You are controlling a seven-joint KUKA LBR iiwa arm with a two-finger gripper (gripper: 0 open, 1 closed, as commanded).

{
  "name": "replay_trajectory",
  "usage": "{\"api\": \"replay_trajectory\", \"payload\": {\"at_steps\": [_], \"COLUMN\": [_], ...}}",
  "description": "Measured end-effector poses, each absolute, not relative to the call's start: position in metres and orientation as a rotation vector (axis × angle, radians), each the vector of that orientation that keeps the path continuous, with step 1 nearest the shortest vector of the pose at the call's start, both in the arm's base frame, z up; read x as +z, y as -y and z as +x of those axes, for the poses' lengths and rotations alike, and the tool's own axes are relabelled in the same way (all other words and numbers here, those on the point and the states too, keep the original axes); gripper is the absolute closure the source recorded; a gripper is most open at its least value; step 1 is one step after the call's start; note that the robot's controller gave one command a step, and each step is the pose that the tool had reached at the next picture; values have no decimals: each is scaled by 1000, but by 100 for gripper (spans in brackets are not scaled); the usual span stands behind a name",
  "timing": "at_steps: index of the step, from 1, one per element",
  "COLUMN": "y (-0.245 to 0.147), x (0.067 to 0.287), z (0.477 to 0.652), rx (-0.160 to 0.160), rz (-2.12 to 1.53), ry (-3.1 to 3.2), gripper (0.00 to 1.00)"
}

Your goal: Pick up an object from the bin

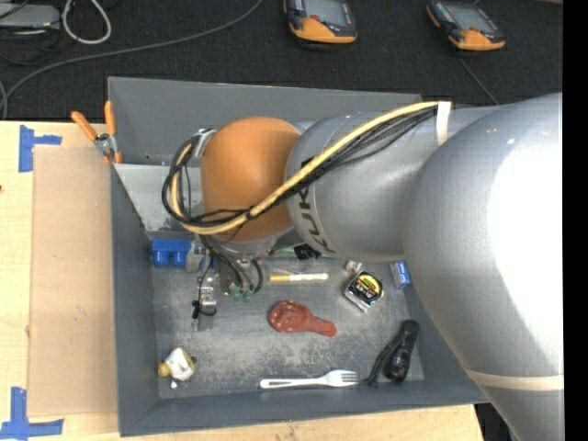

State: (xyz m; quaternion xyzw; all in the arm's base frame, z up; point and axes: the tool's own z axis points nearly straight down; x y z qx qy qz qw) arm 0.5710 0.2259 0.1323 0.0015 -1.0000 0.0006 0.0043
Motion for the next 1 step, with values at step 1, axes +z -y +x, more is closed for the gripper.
{"api": "replay_trajectory", "payload": {"at_steps": [1], "y": [-225], "x": [137], "z": [573], "rx": [-1], "rz": [-4], "ry": [3140], "gripper": [0]}}
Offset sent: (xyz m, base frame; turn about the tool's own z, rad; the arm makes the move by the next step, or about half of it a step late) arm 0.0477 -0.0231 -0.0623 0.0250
